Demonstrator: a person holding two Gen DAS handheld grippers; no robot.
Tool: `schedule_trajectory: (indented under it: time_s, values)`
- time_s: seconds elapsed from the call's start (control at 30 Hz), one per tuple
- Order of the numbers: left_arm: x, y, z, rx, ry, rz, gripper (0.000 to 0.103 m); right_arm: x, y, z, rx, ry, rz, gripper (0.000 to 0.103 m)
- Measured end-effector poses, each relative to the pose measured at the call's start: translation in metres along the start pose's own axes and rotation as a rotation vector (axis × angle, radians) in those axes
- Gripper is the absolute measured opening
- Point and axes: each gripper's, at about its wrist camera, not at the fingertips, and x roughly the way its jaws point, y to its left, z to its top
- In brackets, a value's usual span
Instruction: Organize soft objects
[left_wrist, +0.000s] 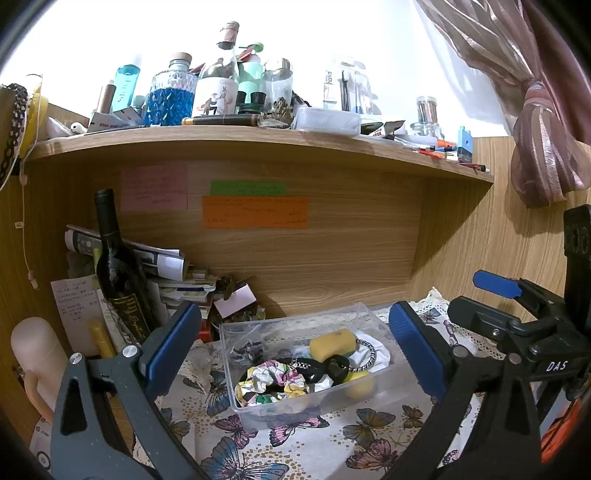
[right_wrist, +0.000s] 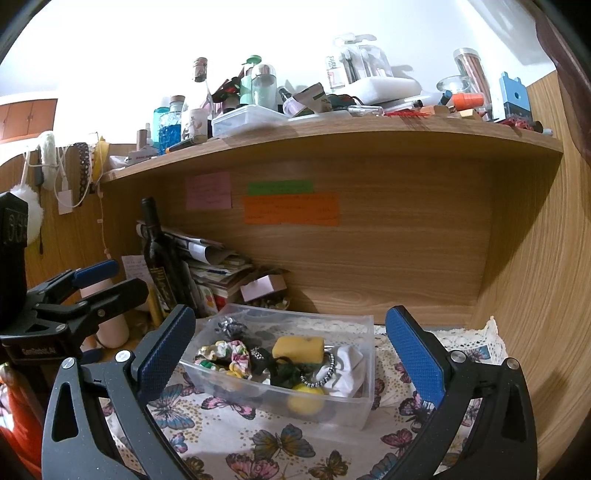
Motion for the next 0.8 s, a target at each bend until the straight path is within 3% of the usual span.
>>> schedule_trajectory:
  time_s: [0.8]
  values:
    - [-0.0005, 0.002, -0.0036, -0.004, 0.014, -0.012, 0.103, 0.0029, 0.0033, -0.0035, 0.013, 0.015, -0.011, 0.103]
